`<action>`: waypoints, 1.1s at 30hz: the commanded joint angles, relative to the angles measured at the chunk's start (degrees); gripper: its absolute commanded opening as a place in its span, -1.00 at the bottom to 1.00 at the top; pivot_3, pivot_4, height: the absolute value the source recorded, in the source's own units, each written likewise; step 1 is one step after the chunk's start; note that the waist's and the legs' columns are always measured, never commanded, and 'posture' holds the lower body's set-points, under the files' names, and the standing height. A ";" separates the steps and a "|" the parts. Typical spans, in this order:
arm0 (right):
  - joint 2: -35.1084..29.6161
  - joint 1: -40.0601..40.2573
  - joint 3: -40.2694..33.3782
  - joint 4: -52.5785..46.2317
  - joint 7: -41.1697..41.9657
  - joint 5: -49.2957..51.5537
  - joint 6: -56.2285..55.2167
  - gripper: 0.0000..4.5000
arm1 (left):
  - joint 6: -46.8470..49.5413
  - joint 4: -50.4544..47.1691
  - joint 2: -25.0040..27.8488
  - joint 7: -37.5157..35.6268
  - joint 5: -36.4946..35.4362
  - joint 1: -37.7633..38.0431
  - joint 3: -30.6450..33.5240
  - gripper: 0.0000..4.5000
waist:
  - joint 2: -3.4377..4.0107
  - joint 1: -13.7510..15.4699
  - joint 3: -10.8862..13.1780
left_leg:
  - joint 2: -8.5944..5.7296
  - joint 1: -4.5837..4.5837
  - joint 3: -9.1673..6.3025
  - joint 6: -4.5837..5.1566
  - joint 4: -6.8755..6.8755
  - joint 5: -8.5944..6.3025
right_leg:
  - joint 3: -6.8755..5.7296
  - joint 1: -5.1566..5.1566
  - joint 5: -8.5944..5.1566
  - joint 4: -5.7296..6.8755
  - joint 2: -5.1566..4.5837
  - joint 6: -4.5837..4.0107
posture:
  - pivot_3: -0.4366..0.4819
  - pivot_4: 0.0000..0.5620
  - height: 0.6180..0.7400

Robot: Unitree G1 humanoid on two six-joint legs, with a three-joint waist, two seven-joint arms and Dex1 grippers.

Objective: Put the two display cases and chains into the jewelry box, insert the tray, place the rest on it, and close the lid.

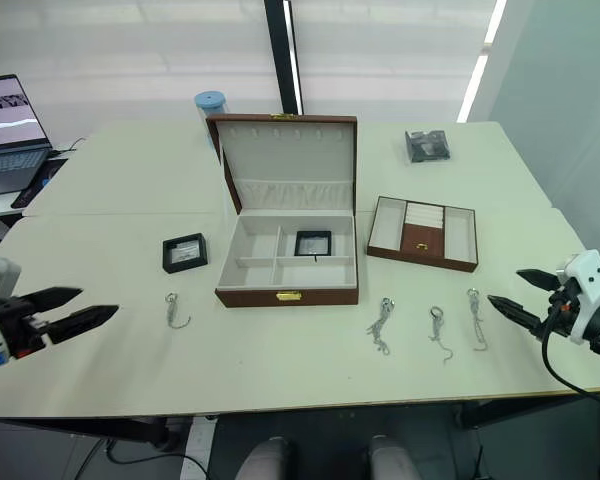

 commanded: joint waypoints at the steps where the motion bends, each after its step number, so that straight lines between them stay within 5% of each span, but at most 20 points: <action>1: -0.93 -1.41 -0.71 0.72 0.65 -0.55 -1.51 1.00 | -4.30 -0.62 0.09 3.10 0.60 1.88 5.33 0.99 | 0.00 0.14 0.00 | 0.01 0.00 -0.01 0.00 0.00 0.00 | -0.03 0.00 0.00 0.01 0.00 0.00 | -0.05 -0.47 1.00; 33: 0.92 -2.45 1.14 0.36 0.84 -1.59 -2.33 1.00 | -10.97 0.42 -2.01 12.81 -2.48 4.09 2.25 0.99 | 0.00 0.01 -0.01 | 0.20 0.13 0.21 -0.05 -0.04 -0.03 | 0.11 0.01 0.01 0.02 0.13 -0.02 | -0.05 -0.47 1.00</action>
